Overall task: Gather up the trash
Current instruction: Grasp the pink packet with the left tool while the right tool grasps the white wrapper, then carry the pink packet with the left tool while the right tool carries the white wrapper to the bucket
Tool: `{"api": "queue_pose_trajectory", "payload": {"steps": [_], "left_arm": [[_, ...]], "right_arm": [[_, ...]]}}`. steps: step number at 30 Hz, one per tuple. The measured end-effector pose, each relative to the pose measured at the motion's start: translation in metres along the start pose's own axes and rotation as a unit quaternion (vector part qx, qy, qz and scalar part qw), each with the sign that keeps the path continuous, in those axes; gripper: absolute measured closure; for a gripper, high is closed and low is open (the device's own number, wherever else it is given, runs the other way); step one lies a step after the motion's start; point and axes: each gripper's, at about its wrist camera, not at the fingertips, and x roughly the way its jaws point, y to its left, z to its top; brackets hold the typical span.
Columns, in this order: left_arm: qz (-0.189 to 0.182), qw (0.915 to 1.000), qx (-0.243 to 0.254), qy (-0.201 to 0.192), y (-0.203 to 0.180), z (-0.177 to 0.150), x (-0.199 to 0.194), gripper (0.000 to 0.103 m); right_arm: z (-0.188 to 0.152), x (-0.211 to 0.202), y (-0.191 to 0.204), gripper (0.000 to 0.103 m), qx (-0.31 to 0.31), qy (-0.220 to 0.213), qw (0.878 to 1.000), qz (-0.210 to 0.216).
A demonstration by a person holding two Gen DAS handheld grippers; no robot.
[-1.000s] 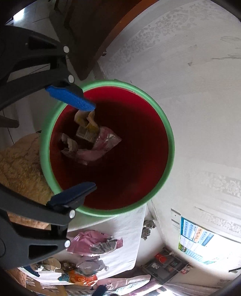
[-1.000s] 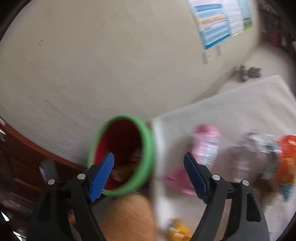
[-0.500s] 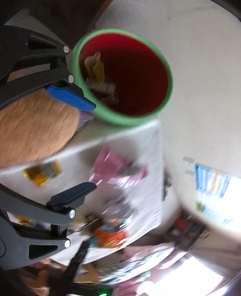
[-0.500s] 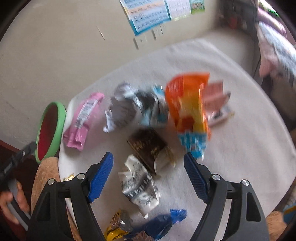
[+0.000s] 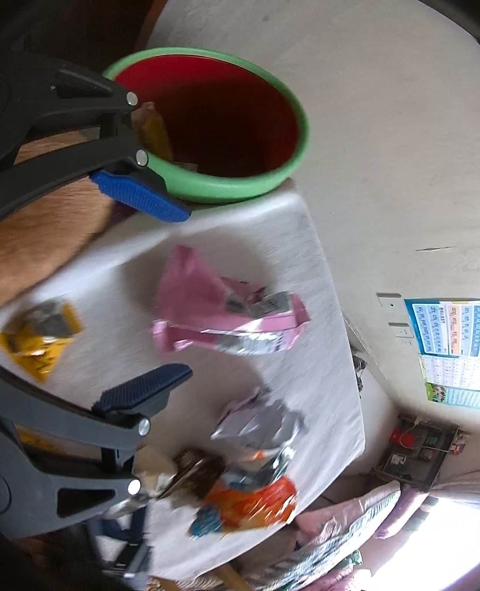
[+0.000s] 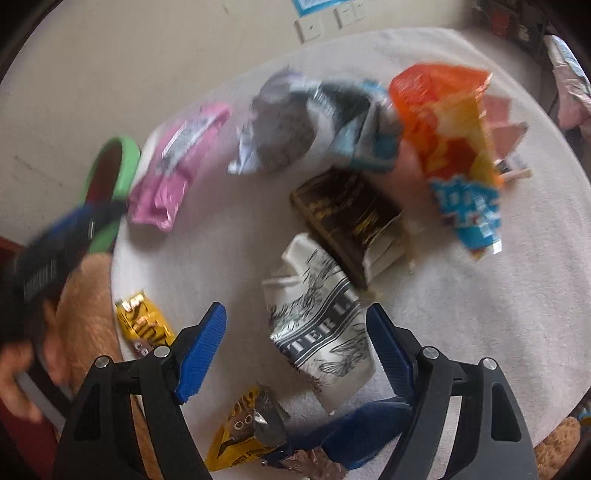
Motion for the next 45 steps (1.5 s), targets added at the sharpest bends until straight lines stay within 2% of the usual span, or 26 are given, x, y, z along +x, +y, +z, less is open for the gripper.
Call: {"api": "queue_pose_trajectory", "payload": {"steps": [1, 3, 13, 15, 17, 25, 36, 45], "left_arm": [[0.002, 1.0, 0.002, 0.004, 0.0, 0.005, 0.006, 0.027], [0.001, 1.0, 0.005, 0.008, -0.003, 0.011, 0.016, 0.027], [0.005, 0.9975, 0.006, 0.07, -0.007, 0.016, 0.065, 0.027], [0.004, 0.997, 0.012, 0.077, -0.01, 0.017, 0.071, 0.033], [-0.003, 0.9966, 0.012, 0.082, -0.012, 0.018, 0.074, 0.034], [-0.02, 0.9973, -0.016, 0.069, -0.004, 0.011, 0.06, 0.038], [-0.026, 0.9988, -0.016, 0.038, 0.001, -0.007, 0.027, 0.038], [-0.024, 0.9997, -0.007, 0.003, -0.003, -0.008, 0.003, 0.038]], "right_arm": [[-0.001, 0.003, 0.001, 0.034, -0.002, 0.003, 1.0, -0.003], [-0.002, 0.004, 0.001, 0.052, -0.003, 0.005, 1.0, -0.005], [0.005, -0.048, -0.009, 0.052, 0.034, -0.075, 0.995, 0.048], [0.004, -0.055, -0.013, 0.052, 0.042, -0.083, 0.994, 0.054], [0.005, -0.058, -0.017, 0.052, 0.047, -0.084, 0.994, 0.057], [0.004, -0.055, -0.016, 0.052, 0.056, -0.082, 0.993, 0.06], [0.005, -0.046, -0.014, 0.052, 0.057, -0.074, 0.994, 0.057], [0.006, -0.048, -0.016, 0.052, 0.061, -0.085, 0.993, 0.055]]}}
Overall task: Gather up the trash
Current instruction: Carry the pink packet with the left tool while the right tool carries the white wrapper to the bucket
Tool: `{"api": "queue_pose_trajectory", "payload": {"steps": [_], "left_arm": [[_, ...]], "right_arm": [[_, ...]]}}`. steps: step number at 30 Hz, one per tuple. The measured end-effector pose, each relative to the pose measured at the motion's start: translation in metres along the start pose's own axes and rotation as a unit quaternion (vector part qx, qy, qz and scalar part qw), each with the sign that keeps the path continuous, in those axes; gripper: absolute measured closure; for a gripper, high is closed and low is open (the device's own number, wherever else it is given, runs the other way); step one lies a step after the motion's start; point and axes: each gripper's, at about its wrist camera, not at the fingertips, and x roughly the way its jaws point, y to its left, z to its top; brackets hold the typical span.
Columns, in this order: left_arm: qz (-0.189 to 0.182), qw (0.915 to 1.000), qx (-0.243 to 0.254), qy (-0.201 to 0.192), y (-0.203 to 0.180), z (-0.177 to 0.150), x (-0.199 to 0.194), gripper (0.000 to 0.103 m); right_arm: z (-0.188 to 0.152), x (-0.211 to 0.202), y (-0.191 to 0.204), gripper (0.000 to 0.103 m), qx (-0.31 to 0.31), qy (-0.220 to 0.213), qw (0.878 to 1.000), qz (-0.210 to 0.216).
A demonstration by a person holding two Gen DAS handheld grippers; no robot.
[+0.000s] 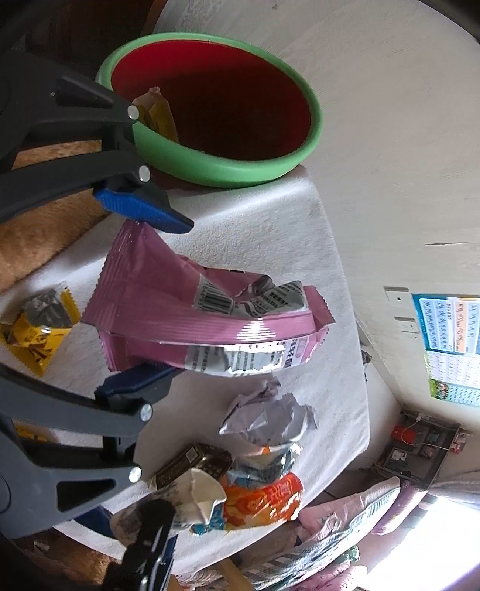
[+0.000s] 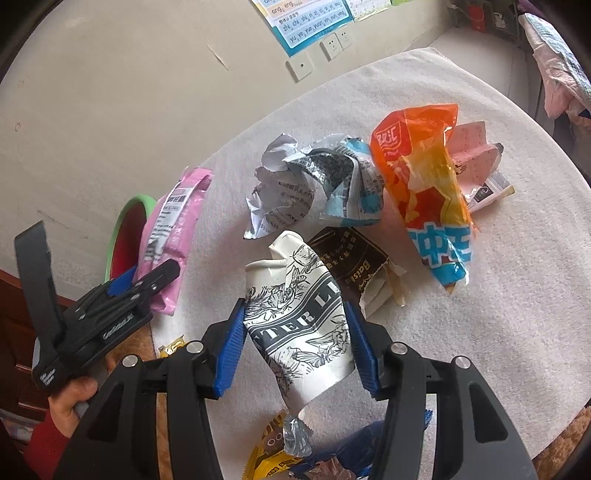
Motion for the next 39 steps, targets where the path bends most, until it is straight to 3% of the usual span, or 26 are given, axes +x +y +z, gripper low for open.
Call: {"api": "queue_pose_trajectory", "payload": {"steps": [15, 27, 34, 39], "left_arm": [[0.015, 0.9991, -0.013, -0.038, 0.011, -0.015, -0.046, 0.038], [-0.002, 0.9967, -0.033, -0.074, 0.021, -0.013, -0.079, 0.038], [-0.006, 0.9947, -0.032, -0.097, 0.026, -0.007, -0.097, 0.038], [-0.002, 0.9929, -0.031, -0.115, 0.031, -0.005, -0.107, 0.038]], "right_arm": [[0.0, 0.0, 0.0, 0.052, -0.002, -0.002, 1.0, -0.006], [0.001, -0.036, 0.008, 0.052, -0.009, -0.055, 0.998, -0.006], [0.0, -0.067, 0.043, 0.052, -0.057, -0.102, 0.993, -0.032], [-0.003, -0.07, 0.063, 0.052, -0.065, -0.115, 0.991, -0.027]]}}
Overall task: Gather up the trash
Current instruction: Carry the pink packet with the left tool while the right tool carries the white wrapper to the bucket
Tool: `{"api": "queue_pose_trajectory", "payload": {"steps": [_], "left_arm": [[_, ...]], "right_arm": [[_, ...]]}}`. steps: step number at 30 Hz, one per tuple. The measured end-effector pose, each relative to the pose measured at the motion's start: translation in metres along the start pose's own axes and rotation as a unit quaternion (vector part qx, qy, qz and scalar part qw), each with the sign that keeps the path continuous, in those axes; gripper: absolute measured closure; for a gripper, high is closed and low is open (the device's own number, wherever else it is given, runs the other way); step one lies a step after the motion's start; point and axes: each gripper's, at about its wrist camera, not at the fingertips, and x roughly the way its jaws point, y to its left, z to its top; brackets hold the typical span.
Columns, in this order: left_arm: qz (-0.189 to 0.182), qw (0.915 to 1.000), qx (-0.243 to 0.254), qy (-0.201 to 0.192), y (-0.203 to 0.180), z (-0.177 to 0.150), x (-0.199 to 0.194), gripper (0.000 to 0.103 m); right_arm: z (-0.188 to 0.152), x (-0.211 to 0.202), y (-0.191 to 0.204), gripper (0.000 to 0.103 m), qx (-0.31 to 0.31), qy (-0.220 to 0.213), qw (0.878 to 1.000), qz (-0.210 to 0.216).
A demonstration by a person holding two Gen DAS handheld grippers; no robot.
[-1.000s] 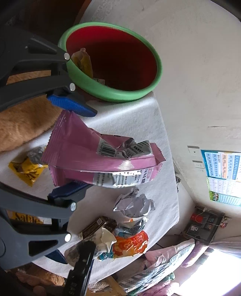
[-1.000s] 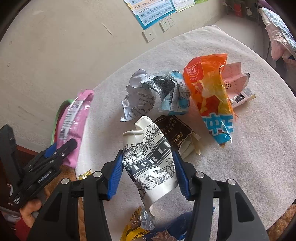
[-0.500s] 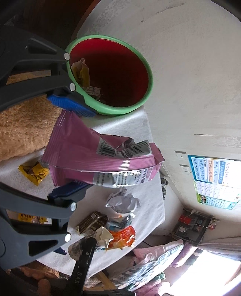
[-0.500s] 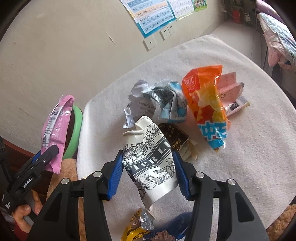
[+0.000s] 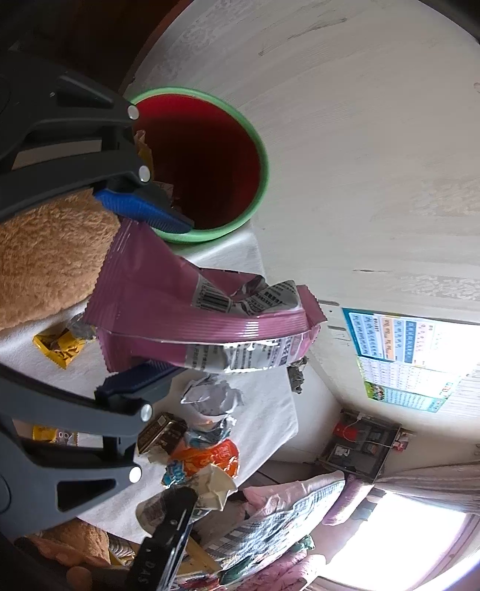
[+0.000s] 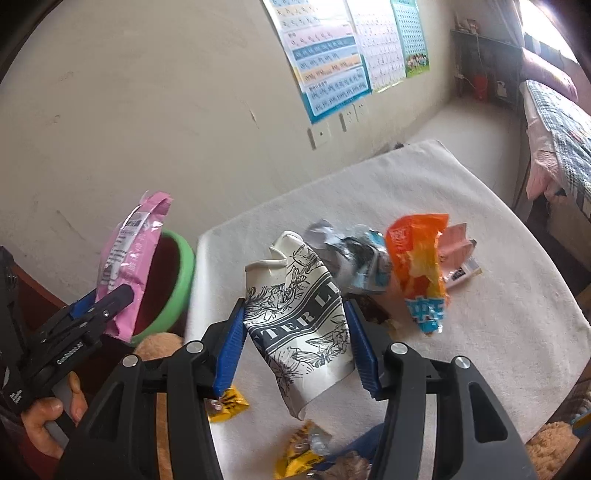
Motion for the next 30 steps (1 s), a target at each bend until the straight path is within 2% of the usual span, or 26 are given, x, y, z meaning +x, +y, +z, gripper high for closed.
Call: {"api": "queue_pose_trajectory", "payload": {"steps": [8, 18, 30], "left_arm": [[0.015, 0.9997, -0.01, -0.015, 0.016, 0.005, -0.008, 0.038], [0.037, 0.9986, -0.033, -0.018, 0.048, 0.003, -0.01, 0.038], [0.081, 0.9942, -0.071, 0.001, 0.107, -0.009, 0.004, 0.038]], "right_arm": [[0.011, 0.005, 0.025, 0.052, 0.005, -0.007, 1.0, 0.022], [0.027, 0.012, 0.068, 0.052, -0.017, -0.016, 0.999, 0.046], [0.039, 0.058, 0.12, 0.052, -0.034, 0.027, 0.996, 0.08]]}}
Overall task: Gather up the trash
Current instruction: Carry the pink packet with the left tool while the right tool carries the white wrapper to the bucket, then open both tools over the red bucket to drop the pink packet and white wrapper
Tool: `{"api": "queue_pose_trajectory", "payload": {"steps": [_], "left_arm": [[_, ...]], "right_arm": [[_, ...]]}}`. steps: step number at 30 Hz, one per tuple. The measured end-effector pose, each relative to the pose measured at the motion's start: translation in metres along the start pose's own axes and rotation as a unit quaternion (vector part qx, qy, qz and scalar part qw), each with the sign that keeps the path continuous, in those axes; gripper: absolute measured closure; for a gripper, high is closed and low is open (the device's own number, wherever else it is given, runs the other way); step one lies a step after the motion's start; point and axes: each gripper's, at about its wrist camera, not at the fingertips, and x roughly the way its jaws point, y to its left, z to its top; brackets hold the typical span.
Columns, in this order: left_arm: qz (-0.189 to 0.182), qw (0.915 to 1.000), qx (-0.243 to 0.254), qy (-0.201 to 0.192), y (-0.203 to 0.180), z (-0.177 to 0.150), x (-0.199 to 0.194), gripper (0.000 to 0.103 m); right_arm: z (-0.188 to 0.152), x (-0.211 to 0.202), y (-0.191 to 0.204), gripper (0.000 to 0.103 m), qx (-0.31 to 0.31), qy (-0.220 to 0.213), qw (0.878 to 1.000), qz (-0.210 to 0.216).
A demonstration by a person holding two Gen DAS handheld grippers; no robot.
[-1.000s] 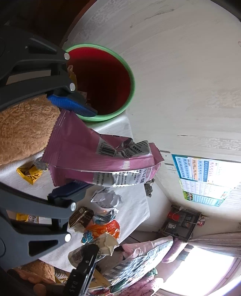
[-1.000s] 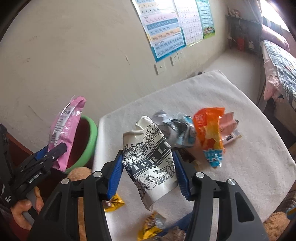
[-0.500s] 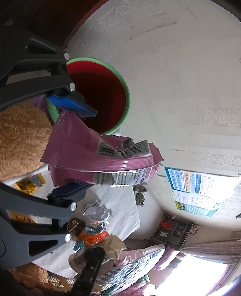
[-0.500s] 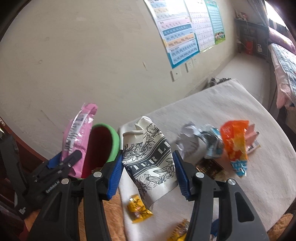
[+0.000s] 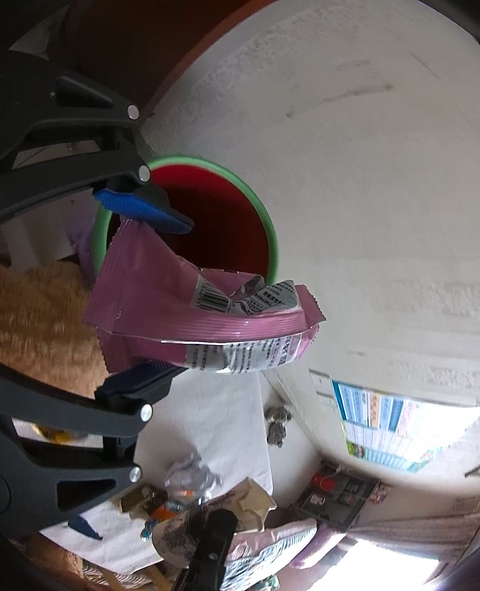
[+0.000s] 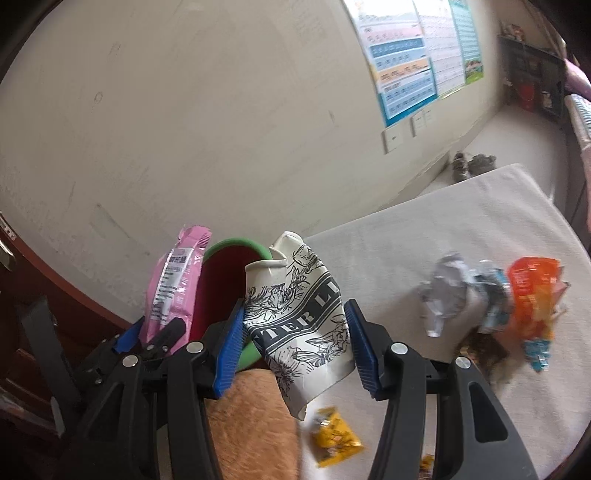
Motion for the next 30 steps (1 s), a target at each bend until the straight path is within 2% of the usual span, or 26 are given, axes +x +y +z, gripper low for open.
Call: {"api": "queue_pose_trajectory", "payload": {"steps": [11, 18, 22, 23, 24, 25, 27, 30], "left_arm": [[0.041, 0.998, -0.033, 0.035, 0.055, -0.009, 0.026, 0.038], [0.043, 0.9966, -0.043, 0.055, 0.068, -0.016, 0.044, 0.038], [0.044, 0.9963, -0.043, 0.06, 0.069, -0.017, 0.05, 0.038], [0.044, 0.9963, -0.043, 0.061, 0.069, -0.016, 0.051, 0.037], [0.045, 0.9962, -0.044, 0.061, 0.07, -0.014, 0.053, 0.035], [0.043, 0.996, -0.045, 0.064, 0.071, -0.014, 0.055, 0.033], [0.045, 0.9957, -0.048, 0.065, 0.072, -0.014, 0.055, 0.026], [0.045, 0.9958, -0.048, 0.063, 0.072, -0.015, 0.054, 0.026]], "right_arm": [[0.007, 0.065, 0.053, 0.051, -0.029, 0.062, 0.997, 0.029], [0.014, 0.087, 0.065, 0.051, -0.026, 0.074, 0.996, 0.038], [0.024, 0.093, 0.07, 0.05, -0.022, 0.067, 0.996, 0.047], [0.027, 0.093, 0.071, 0.048, -0.018, 0.062, 0.997, 0.051], [0.03, 0.093, 0.071, 0.036, -0.011, 0.056, 0.997, 0.057], [0.033, 0.093, 0.071, 0.032, -0.006, 0.051, 0.997, 0.062], [0.036, 0.091, 0.071, 0.032, -0.005, 0.044, 0.997, 0.064], [0.034, 0.086, 0.068, 0.032, -0.01, 0.042, 0.997, 0.059]]}}
